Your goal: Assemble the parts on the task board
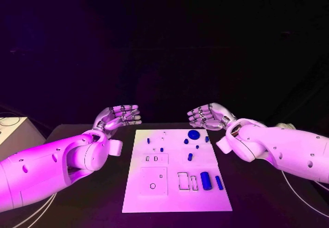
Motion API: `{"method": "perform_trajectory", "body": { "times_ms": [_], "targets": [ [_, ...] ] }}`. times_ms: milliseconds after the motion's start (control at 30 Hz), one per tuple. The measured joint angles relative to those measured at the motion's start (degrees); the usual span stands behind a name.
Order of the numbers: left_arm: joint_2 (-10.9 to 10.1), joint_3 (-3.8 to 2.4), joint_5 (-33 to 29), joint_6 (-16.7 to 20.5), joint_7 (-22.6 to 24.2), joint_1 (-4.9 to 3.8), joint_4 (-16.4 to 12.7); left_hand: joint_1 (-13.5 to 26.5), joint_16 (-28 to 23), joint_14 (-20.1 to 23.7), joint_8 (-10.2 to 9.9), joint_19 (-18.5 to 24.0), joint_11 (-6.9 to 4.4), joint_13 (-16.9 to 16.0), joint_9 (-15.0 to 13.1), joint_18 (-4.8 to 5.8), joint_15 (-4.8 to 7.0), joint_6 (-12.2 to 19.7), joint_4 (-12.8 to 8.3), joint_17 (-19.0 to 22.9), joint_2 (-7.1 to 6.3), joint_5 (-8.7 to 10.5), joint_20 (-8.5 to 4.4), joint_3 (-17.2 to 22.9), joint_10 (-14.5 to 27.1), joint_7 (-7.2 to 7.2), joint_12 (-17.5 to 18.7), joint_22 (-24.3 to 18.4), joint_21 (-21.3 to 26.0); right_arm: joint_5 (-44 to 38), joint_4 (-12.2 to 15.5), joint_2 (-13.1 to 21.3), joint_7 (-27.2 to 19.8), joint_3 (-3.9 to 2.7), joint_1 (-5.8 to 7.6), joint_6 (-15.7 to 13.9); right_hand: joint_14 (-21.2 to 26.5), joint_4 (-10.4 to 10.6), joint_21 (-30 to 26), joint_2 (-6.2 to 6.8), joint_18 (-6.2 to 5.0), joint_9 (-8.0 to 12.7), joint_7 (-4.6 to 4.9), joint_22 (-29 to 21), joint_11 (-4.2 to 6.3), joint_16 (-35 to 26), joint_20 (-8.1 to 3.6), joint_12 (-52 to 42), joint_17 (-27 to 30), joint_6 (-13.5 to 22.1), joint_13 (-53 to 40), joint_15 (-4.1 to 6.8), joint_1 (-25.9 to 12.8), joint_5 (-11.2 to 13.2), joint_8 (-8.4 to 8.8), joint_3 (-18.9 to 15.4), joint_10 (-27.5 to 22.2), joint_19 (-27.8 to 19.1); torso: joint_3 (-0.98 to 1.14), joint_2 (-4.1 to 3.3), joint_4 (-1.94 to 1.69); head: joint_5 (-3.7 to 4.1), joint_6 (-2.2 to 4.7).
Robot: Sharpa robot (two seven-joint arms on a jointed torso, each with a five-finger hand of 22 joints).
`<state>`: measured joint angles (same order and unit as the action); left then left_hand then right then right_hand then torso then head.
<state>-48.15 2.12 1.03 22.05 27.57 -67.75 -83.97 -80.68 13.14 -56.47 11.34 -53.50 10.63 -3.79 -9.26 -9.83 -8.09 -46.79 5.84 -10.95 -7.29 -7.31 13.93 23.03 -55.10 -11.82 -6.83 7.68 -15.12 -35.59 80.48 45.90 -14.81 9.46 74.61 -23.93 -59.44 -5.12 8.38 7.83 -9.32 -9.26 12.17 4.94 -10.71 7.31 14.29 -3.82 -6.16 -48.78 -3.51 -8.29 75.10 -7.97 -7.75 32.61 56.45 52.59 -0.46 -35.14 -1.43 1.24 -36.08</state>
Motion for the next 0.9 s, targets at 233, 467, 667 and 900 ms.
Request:
{"method": "perform_trajectory", "body": {
  "times_ms": [233, 467, 667, 900],
  "targets": [
    [-3.63, -0.52, 0.66, -1.44, 0.32, -0.23, -5.21, -0.21, 1.78, -2.47, 0.08, -2.24, -0.91, 0.0, 0.0, 0.02, 1.21, -1.65, -0.73, -2.59, -0.25, 0.0, -1.65, 1.68, -2.77, -0.48, 0.86, 1.79, -3.59, -14.35, 0.64, 0.8, 2.31, -0.3, 1.49, -1.11, -6.77, -1.06, 4.78, 0.26, 0.0, -0.52, 0.13, 2.31, 1.69, 2.49, -2.64, 0.0, -1.67, -5.08, -0.13, 2.47, 1.47, 0.48, -1.33, -0.94, 6.28, 5.29, 0.15, -2.1, -0.75, 1.15, 0.26],
    [-6.0, -0.87, 0.89, -2.54, 0.41, -0.26, -9.38, 0.4, 4.24, -3.75, 0.08, -3.25, -1.11, 0.01, 0.29, 0.04, 1.94, -2.19, -1.43, -5.31, -0.86, 0.0, -2.66, 2.37, -4.0, -0.76, 2.24, 4.61, -8.25, -27.85, 0.91, 0.96, 7.2, -0.47, 2.39, -0.18, -17.31, -1.26, 15.67, 0.78, 0.0, -0.8, -1.55, 8.93, 3.97, 9.6, -6.77, 0.0, -7.36, -8.6, -0.2, 5.89, 1.99, 0.67, -1.67, -3.52, 11.46, 11.25, 0.19, -3.82, -1.38, 2.1, 0.49],
    [-7.43, -0.99, 1.05, -3.21, 0.41, -0.28, -12.06, 0.62, 7.92, -3.95, -0.28, -3.18, -1.41, 0.01, 0.59, 0.06, 2.14, -2.66, -1.83, -8.72, -1.08, 0.0, -3.32, 2.77, -4.31, -0.59, 2.85, 8.99, -15.08, -38.1, 1.41, 0.94, 12.14, -0.49, 2.54, 1.82, -23.0, -0.12, 27.96, 2.27, 0.01, -1.01, -2.57, 18.46, 5.29, 23.79, -8.63, 0.0, -19.63, -10.2, -0.29, 7.52, 1.21, 0.86, -0.99, -2.38, 13.38, 14.81, 0.22, -4.94, -2.11, 2.79, 0.59],
    [-8.48, -1.14, 1.11, -3.9, 0.39, -0.54, -14.46, 1.0, 15.61, -0.5, -1.17, 0.75, -1.41, 0.02, 0.97, 0.07, 2.4, -2.8, -2.53, -13.98, -1.46, 0.0, -3.32, 3.14, -4.31, -0.56, 2.85, 15.3, -24.22, -47.44, 1.14, 0.62, 17.79, -0.5, 2.61, 4.43, -24.41, 4.14, 55.45, 6.75, 2.27, -2.35, -3.25, 48.9, 5.35, 59.86, -8.87, 0.01, -52.97, -10.86, -0.68, 8.1, -0.5, 2.77, 0.12, -0.35, 11.21, 24.82, 0.25, -6.0, -2.79, 3.52, 0.56]
  ]
}}
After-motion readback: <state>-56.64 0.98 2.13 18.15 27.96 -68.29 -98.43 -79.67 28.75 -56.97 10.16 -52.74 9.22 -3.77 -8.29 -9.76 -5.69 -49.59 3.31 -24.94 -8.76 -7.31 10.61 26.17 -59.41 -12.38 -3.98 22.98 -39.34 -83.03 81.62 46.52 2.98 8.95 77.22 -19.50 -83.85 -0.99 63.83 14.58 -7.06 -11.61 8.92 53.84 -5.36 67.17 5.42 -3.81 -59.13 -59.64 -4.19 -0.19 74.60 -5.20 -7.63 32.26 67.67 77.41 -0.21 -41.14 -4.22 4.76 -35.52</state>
